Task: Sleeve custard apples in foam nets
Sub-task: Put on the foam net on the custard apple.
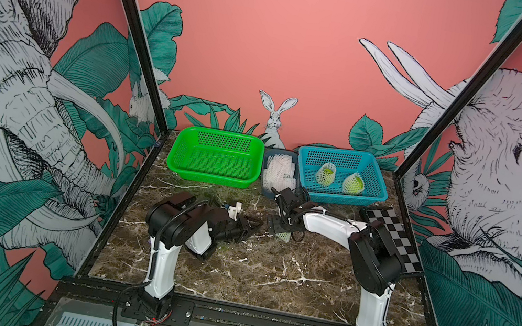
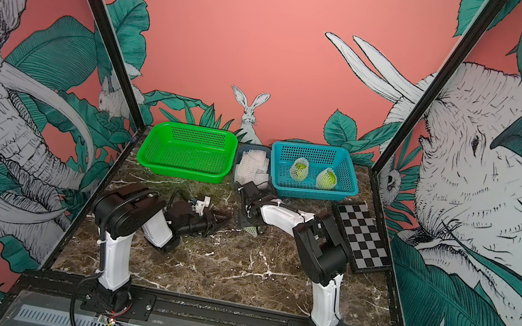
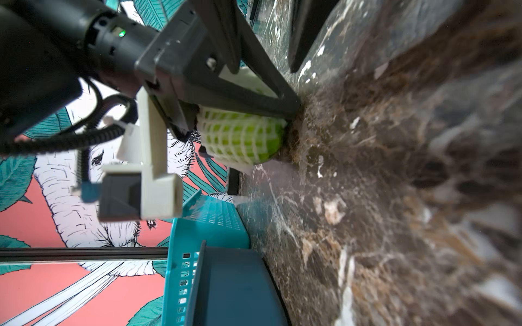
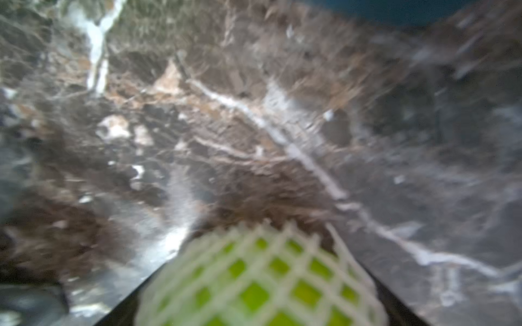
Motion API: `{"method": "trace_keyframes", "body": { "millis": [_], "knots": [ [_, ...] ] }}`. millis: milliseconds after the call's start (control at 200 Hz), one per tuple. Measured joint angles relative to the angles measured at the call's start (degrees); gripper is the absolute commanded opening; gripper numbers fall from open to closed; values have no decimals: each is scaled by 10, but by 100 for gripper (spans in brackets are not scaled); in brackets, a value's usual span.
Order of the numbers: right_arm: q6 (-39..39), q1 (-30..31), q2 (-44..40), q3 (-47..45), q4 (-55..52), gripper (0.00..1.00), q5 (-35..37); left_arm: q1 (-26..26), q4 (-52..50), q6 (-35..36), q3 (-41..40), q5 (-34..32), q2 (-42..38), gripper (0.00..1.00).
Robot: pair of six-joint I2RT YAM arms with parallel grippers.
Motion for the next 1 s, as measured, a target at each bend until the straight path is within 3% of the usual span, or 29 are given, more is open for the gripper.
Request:
{"method": "trace_keyframes", "body": {
  "millis": [385,1000],
  "knots": [
    [-12,0,-21,-28,24,99,-2,0,0,-2,0,0,2,31],
    [-24,0,-80,-5,-33,99,7,0,0,-2,0,0,2,31]
  ]
}}
